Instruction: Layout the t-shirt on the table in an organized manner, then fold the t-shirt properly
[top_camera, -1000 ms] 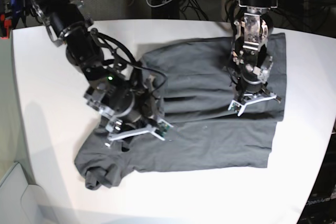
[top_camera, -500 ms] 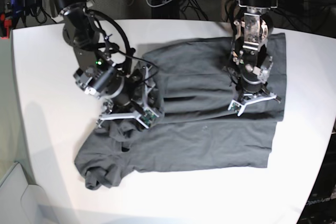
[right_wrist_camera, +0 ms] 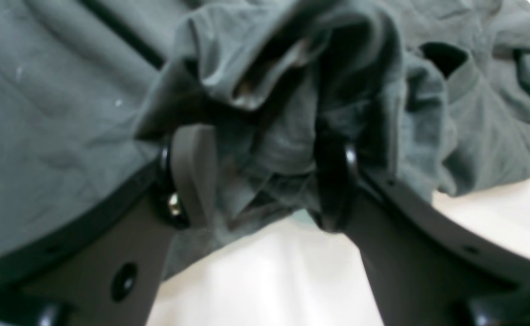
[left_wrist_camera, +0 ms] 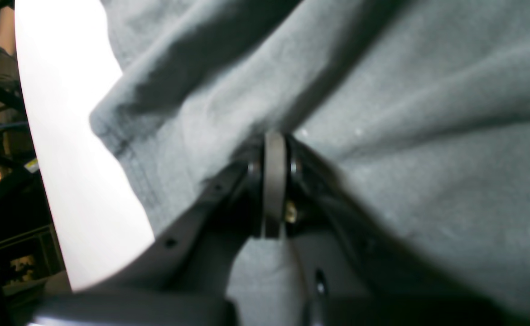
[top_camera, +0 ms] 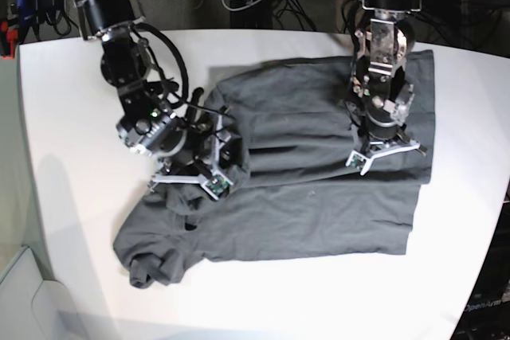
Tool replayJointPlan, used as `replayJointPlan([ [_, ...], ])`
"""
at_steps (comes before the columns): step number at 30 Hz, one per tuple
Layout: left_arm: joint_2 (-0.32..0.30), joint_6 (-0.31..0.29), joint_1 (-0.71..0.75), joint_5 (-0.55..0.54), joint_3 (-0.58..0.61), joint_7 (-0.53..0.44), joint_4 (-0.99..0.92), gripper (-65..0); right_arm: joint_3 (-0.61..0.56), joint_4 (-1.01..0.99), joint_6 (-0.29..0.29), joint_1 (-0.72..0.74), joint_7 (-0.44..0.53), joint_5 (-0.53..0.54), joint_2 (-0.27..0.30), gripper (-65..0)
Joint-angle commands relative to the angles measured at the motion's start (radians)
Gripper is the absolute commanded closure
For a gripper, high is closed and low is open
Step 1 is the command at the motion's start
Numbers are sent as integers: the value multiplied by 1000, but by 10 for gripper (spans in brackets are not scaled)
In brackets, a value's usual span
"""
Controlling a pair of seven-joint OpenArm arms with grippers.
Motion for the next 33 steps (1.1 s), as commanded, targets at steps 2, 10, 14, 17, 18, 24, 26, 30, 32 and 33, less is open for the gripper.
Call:
replayJointPlan([
  [2,0,-19,7,-7,-1,42,0,-2,5,-14,-3,39,34,5,-2,-348],
  [10,-1,-19,5,-5,-1,42,0,-2,5,-164,-3,96,102,5,-2,-155],
  [14,-3,-19,2,-5,-1,42,0,-2,5,-169,-3,105,99,5,3,-9],
  [17,-6,-19,1,-5,-1,42,0,-2,5,-144,-3,101,96,5,20,0],
  [18,-6,-19,-1,-5,-1,42,0,-2,5,-124,-3,95,96,5,34,0],
  [24,-9,-19,-3,-5,-1,42,-1,-2,83,6,-3,15,96,5,86,0],
  [26,-9,-19,-4,-5,-1,41,0,-2,138,37,-1,-16,96,5,89,0],
  [30,-9,-19,-4,-5,0,35,0,-2,253,109,-1,-102,76,6,110,0],
  [32,-9,-19,-4,-5,3,33,0,-2,307,154,0,-154,62,6,116,0],
  [33,-9,-19,-4,-5,5,33,0,-2,338,184,0,-194,56,8,124,0],
])
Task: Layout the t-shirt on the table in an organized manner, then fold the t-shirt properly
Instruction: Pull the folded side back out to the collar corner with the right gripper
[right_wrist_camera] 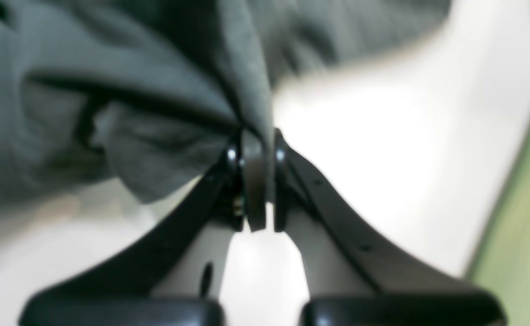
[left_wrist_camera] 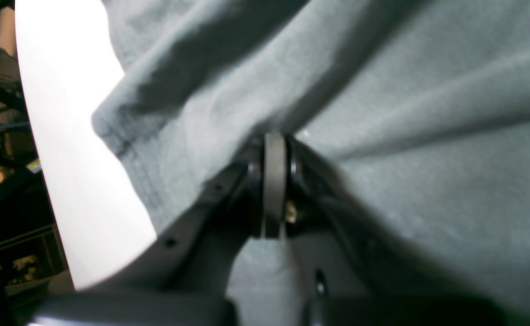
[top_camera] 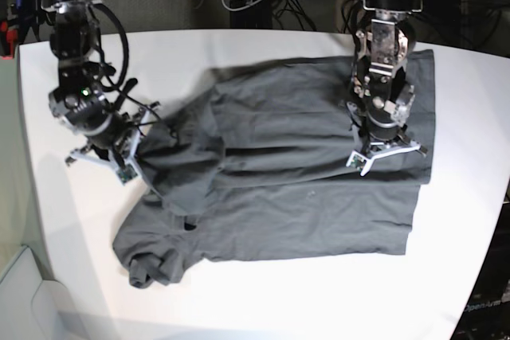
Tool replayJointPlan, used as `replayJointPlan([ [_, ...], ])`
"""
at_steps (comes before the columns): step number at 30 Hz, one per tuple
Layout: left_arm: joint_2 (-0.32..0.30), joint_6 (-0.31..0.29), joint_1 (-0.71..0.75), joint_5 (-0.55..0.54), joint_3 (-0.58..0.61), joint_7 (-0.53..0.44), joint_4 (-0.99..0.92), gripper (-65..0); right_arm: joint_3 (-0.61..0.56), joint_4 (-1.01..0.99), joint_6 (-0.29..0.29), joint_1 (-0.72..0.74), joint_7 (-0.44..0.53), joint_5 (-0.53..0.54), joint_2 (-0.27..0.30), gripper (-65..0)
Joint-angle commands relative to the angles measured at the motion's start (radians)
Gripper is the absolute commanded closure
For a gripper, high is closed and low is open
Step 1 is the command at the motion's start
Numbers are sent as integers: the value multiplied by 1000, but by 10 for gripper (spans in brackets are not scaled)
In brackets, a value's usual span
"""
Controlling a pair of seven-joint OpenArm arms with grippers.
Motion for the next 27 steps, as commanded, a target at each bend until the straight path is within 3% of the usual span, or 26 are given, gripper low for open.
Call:
replayJointPlan([
  [1,-2,-19,2,-6,-1,30,1,-2,28,52,-3,-27,20,11,10,0],
  [3,3,-19,2,-12,-1,28,1,-2,75,109,-1,-102,19,11,12,0],
  [7,4,-19,-11,-14,1,28,1,-2,150,182,71,-218,-36,11,4,0],
  [11,4,-20,-12,-15,1,27,1,-2,264,202,125,-285,-69,11,-55,0],
  [18,4,-25,-12,-15,1,13,1,-2,374,207,180,-396,-89,11,-79,0],
  [23,6,-25,-6,-15,2,-8,1,-2,443,216,228,-466,-89,11,-146,0],
  [27,-2,-23,-3,-15,31,-8,1,-2,482,219,228,-486,-90,11,-204,0],
])
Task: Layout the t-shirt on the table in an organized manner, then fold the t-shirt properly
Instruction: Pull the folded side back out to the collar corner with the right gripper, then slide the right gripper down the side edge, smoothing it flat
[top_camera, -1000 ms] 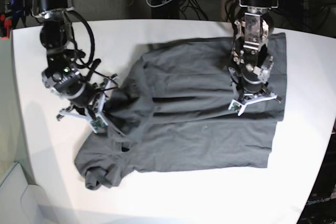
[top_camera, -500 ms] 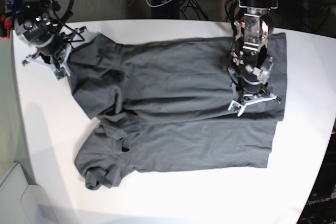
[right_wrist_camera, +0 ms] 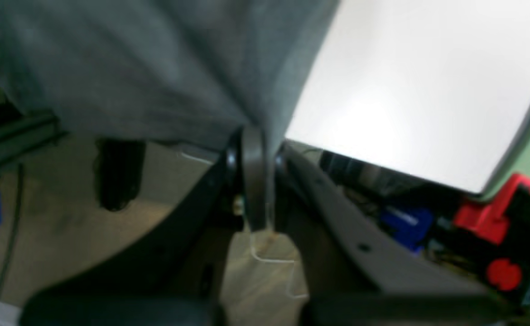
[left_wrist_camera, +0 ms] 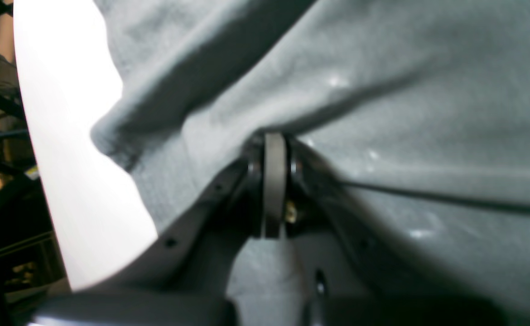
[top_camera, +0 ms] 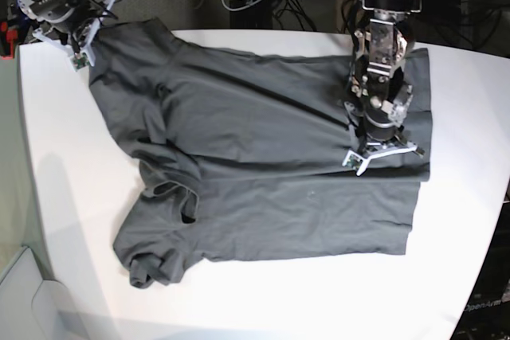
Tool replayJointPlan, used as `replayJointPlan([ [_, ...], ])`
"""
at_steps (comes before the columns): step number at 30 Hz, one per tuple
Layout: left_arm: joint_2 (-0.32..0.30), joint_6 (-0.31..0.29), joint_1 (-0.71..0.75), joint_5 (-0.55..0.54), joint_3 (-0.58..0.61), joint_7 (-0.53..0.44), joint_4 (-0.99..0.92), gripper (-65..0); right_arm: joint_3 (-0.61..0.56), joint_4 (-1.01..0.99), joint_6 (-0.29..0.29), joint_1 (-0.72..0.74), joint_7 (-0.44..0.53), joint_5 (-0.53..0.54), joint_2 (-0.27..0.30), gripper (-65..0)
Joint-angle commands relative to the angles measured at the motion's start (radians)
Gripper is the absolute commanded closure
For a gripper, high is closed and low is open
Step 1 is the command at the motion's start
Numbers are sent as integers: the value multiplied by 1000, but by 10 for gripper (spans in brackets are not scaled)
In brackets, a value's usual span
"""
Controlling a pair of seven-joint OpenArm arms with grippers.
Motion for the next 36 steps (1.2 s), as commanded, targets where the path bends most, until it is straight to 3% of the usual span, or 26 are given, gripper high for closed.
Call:
replayJointPlan([
  [1,1,-20,-1,-14,6,11,3,-2,12,22,-1,-12,7,-1,0,0],
  [22,-2,-22,0,-14,9,12,-1,-2,15,51,-1,-37,-10,2,-16,-10],
  [25,-2,-22,0,-14,6,12,-1,-2,8,49,-1,-37,-12,0,-14,-106],
  [31,-2,-22,0,-14,11,11,-3,-2,19,49,-1,-44,-12,-3,-11,-398],
  [36,-4,-23,0,-14,6,11,-3,-2,177,52,-1,-9,-2,3,-16,-430],
])
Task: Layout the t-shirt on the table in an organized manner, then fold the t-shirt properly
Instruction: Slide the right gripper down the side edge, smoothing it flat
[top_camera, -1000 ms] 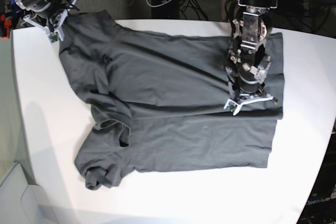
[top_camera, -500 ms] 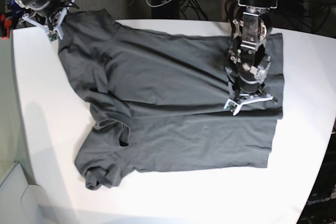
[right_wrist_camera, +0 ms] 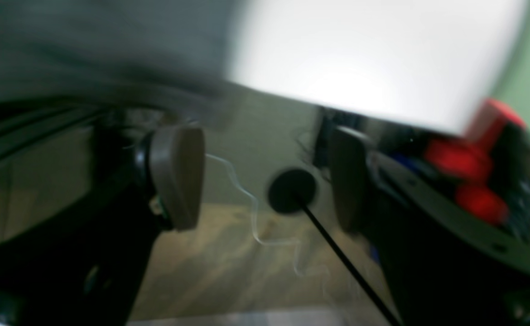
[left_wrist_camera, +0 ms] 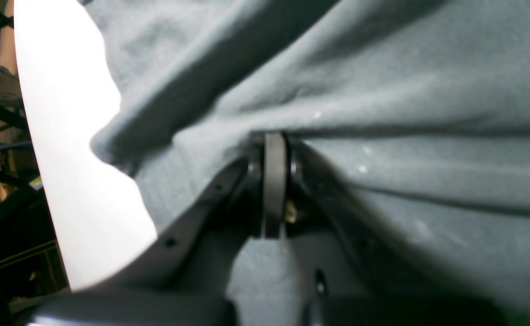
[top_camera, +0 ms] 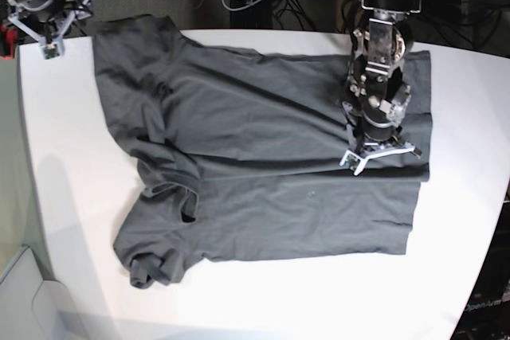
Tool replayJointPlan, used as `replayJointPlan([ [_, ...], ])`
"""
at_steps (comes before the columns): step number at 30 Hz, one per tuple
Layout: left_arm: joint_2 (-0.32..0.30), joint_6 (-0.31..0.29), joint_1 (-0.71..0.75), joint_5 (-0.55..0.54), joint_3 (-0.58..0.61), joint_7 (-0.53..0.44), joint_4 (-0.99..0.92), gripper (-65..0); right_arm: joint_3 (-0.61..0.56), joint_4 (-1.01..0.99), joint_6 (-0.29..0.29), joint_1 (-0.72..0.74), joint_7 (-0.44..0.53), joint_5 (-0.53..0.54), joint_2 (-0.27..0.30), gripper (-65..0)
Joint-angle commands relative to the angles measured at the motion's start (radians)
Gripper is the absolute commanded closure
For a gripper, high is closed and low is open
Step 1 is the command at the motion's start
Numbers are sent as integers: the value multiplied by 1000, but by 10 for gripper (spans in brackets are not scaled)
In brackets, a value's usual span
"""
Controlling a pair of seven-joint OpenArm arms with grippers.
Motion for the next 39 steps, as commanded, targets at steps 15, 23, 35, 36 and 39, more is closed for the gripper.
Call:
replayJointPlan([
  [15,-59,-23,33,-14,-4,19,3,-2,-340,-20,-1,430,15,-235,46,-433],
  [23,-52,-18,33,-14,-6,25,3,-2,-543,-132,-1,619,12,-274,43,-433],
  [35,-32,-18,33,-16,-6,28,6,-2,-647,-326,-1,692,20,-274,-11,-429],
  [36,-32,-18,33,-16,-6,28,6,-2,-645,-349,-1,708,22,-274,-11,-428],
  [39,-32,-18,33,-16,-6,28,6,-2,-645,-396,-1,751,22,-274,-8,-428],
])
